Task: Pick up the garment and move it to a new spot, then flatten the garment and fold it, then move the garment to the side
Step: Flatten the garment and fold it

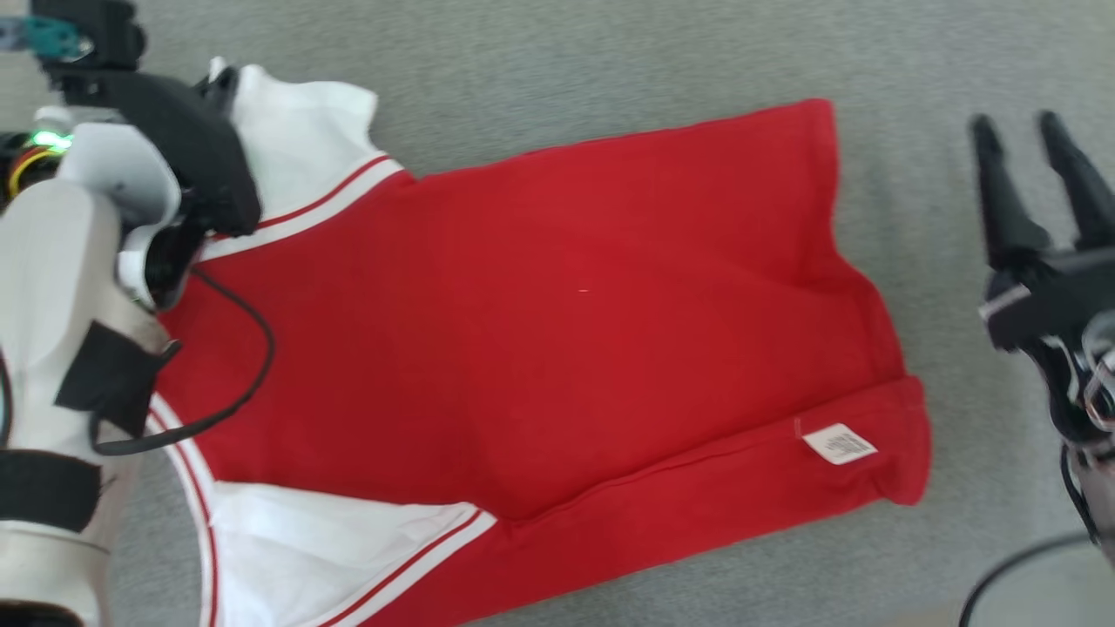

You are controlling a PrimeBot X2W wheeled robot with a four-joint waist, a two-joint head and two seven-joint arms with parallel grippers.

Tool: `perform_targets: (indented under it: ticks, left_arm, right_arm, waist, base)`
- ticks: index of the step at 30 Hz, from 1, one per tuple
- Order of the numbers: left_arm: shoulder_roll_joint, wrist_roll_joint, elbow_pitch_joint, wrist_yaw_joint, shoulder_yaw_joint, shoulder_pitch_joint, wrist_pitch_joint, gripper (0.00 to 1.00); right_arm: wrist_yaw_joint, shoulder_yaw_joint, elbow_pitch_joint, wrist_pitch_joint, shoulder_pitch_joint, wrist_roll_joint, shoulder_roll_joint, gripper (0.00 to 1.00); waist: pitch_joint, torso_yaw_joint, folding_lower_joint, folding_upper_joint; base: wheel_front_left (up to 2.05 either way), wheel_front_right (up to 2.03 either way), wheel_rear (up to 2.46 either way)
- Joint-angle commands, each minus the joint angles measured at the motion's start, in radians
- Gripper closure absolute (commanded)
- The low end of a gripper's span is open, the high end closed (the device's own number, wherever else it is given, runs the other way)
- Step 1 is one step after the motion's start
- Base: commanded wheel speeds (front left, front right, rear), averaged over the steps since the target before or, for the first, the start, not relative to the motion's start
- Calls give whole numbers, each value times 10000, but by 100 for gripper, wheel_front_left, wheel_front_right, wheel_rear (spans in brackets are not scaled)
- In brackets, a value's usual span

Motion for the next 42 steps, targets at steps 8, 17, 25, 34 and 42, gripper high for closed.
perform_targets:
  ticks: [8,17,25,34,42]
  left_arm:
    - [-437,155,-228,-170,-379,-399,-296,100]
    - [-692,-213,-555,-445,-441,-374,-435,100]
    - [-573,-440,-1169,-540,-334,-288,-638,100]
    - [-182,-583,-3317,-539,-283,597,-784,100]
    - [488,-982,-7403,37,40,3363,-735,100]
  right_arm:
    - [-3,2569,1538,1005,-2021,1466,-684,0]
    - [-3,4084,2752,941,-2971,2505,-1066,54]
    - [-3,4989,2631,360,-3606,3027,-1448,100]
    - [-3,5809,1552,-407,-3500,2601,-2382,100]
    - [-3,5969,519,-1186,-2139,1501,-3393,100]
  waist:
    - [264,869,-1,0]
    - [394,1162,-1,0]
    - [292,1175,-1,0]
    - [-73,1281,-1,0]
    - [-452,1536,-1,0]
  base:
    - [0,0,0]
    - [0,0,0]
    - [0,0,0]
    - [0,0,0]
    - [0,0,0]
